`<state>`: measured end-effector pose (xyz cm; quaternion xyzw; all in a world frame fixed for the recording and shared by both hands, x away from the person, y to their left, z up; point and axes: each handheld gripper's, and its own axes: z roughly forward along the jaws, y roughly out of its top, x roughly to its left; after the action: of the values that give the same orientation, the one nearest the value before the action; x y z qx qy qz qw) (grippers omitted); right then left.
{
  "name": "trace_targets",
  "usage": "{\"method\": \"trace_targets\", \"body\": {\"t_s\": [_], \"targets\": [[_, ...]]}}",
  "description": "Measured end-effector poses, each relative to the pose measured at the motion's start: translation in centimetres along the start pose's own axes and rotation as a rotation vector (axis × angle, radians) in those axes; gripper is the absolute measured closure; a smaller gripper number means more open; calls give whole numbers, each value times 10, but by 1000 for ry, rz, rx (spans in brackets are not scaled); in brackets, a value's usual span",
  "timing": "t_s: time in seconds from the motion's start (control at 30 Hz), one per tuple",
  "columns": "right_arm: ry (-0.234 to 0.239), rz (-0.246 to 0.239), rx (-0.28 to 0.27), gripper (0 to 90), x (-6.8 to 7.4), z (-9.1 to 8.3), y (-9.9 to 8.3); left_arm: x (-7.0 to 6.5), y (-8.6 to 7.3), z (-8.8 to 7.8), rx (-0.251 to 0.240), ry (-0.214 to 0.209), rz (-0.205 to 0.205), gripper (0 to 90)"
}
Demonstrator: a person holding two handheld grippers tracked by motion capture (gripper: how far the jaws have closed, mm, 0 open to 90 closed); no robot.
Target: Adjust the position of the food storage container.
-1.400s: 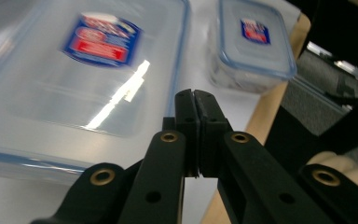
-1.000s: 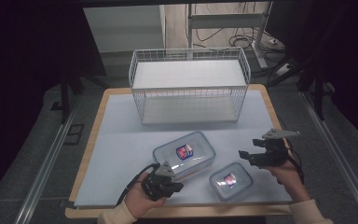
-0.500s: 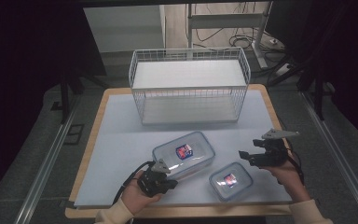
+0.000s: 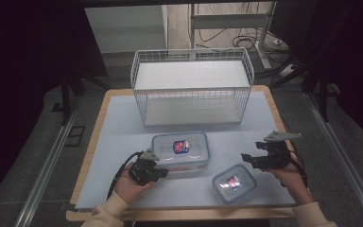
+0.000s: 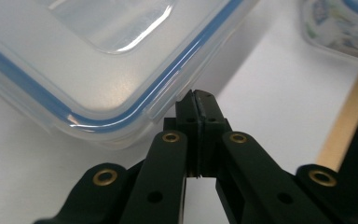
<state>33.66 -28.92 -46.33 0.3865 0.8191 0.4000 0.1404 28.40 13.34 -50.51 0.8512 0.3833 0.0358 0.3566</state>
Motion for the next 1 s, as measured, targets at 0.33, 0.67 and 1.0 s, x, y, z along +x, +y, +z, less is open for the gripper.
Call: {"method": "trace_targets", "body": {"t_s": [0.33, 0.67, 1.0], "targets": [[-1, -3, 10, 186, 1, 2, -1, 12, 2, 3, -6, -28, -20, 900], [-8, 2, -1, 187, -2, -2, 0, 21, -15, -33, -49, 52, -48, 900], [-13, -1, 1, 187, -1, -1, 0, 61, -16, -30, -94, 72, -191, 900]]}}
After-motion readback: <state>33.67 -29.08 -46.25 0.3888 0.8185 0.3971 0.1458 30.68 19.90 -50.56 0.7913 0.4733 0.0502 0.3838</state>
